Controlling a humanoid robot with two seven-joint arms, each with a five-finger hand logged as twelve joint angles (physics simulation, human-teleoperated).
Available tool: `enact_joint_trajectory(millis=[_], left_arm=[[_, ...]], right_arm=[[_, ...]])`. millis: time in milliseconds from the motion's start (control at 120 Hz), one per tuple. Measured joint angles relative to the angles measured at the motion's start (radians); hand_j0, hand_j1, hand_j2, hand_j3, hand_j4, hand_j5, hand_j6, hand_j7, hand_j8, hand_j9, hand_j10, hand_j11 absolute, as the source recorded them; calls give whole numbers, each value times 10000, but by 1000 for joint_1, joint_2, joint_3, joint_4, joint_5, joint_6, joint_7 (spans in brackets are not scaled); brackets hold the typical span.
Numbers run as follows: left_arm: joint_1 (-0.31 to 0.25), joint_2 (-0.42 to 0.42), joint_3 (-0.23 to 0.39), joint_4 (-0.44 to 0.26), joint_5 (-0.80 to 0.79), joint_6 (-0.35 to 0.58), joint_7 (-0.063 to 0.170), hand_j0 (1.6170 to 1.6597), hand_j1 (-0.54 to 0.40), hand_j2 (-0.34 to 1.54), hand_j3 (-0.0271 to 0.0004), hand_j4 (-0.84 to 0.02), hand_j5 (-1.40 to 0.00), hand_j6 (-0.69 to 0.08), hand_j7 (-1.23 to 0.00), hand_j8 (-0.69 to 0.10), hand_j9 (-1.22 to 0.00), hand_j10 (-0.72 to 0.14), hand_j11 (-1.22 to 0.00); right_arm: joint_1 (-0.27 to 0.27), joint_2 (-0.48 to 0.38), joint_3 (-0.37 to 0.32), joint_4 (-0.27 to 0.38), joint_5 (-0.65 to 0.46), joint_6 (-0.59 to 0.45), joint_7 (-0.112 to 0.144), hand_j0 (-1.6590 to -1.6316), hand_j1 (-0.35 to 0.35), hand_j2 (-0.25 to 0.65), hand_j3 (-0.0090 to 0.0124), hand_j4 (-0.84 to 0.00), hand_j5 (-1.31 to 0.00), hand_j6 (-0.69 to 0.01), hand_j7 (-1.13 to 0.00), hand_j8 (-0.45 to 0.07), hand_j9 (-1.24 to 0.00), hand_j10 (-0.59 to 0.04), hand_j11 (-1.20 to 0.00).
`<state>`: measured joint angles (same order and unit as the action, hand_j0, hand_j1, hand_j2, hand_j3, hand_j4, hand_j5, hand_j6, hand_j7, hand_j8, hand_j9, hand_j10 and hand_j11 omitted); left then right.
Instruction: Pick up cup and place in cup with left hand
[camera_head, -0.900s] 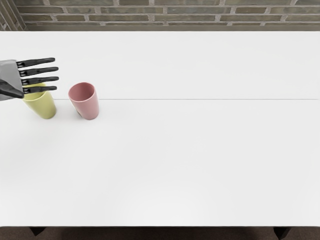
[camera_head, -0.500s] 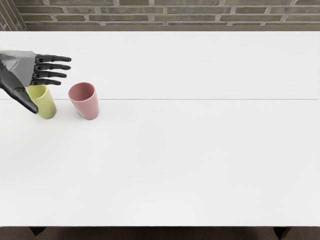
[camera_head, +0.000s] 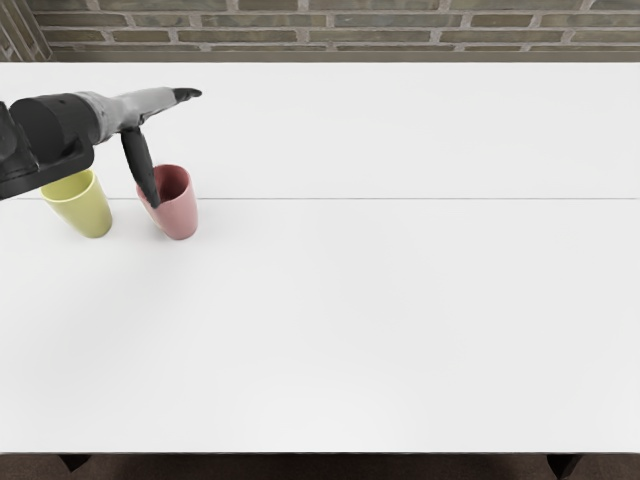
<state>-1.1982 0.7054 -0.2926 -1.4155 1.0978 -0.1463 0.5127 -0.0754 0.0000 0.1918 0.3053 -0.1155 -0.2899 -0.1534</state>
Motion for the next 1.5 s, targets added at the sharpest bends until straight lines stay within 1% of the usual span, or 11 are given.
enact_joint_trajectory(millis=[67, 158, 217, 258, 333, 567, 675, 825, 1025, 1233, 1500], left_arm=[[13, -1, 50, 7, 36, 41, 3, 16580, 3492, 12, 0, -38, -6, -49, -4, -46, -2, -33, 0], [22, -3, 111, -1, 60, 68, 6, 16580, 3492, 17, 0, -41, -7, -54, -4, -51, -2, -36, -1], [25, -39, 133, -3, 67, 78, 8, 16580, 3492, 20, 0, -42, -7, -56, -4, -52, -2, -37, -1], [24, -63, 144, -4, 71, 87, 16, 16580, 3491, 21, 0, -43, -7, -57, -5, -54, -2, -38, -1], [23, -67, 157, -4, 76, 109, 30, 16580, 3492, 21, 0, -44, -7, -58, -5, -54, -2, -38, -1], [23, -60, 167, 2, 83, 128, 41, 16580, 3377, 43, 0, -142, -137, -157, -134, -153, -132, -137, -130], [20, -64, 168, 6, 83, 126, 44, 16580, 2863, 131, 0, -576, -700, -590, -697, -587, -695, -570, -693], [18, -62, 168, 9, 83, 119, 60, 16580, 2067, 267, 0, -1248, -1569, -1263, -1566, -1259, -1564, -1242, -1562], [16, -64, 168, 23, 83, 116, 65, 16580, 1165, 421, 0, -2004, -2550, -2019, -2547, -2015, -2545, -1998, -2543], [14, -69, 169, 29, 83, 114, 67, 16580, 460, 542, 0, -2594, -3317, -2608, -3314, -2604, -3312, -2588, -3310], [14, -70, 175, 30, 83, 114, 77, 16580, -226, 660, 0, -3165, -4063, -3177, -4060, -3174, -4058, -3159, -4056]], right_arm=[[0, 0, 0, 0, 0, 0, 0, -16581, -3160, -56, 0, -275, -358, -275, -358, -275, -358, -275, -358], [0, 0, 0, 0, 0, 0, 0, -16581, -3160, -56, 0, -275, -358, -275, -358, -275, -358, -275, -358], [0, 0, 0, 0, 0, 0, 0, -16581, -3160, -56, 0, -275, -358, -275, -358, -274, -358, -274, -358], [0, 0, 0, 0, 0, 0, 0, -16581, -3160, -56, 0, -275, -358, -275, -358, -275, -358, -274, -358], [0, 0, 0, 0, 0, 0, 0, -16581, -3160, -56, 0, -275, -358, -275, -358, -275, -358, -275, -358], [0, 0, 0, 0, 0, 0, 0, -16581, -3160, -56, 0, -275, -358, -275, -358, -275, -358, -274, -358], [0, 0, 0, 0, 0, 0, 0, -16581, -3160, -56, 0, -275, -358, -275, -358, -275, -358, -274, -358], [0, 0, 0, 0, 0, 0, 0, -16581, -3160, -56, 0, -275, -358, -275, -358, -275, -358, -274, -358], [0, 0, 0, 0, 0, 0, 0, -16581, -3160, -56, 0, -275, -358, -275, -358, -275, -358, -274, -358], [0, 0, 0, 0, 0, 0, 0, -16581, -3160, -56, 0, -275, -358, -275, -358, -275, -358, -274, -358], [0, 0, 0, 0, 0, 0, 0, -16581, -3160, -56, 0, -275, -358, -275, -358, -275, -358, -274, -358]])
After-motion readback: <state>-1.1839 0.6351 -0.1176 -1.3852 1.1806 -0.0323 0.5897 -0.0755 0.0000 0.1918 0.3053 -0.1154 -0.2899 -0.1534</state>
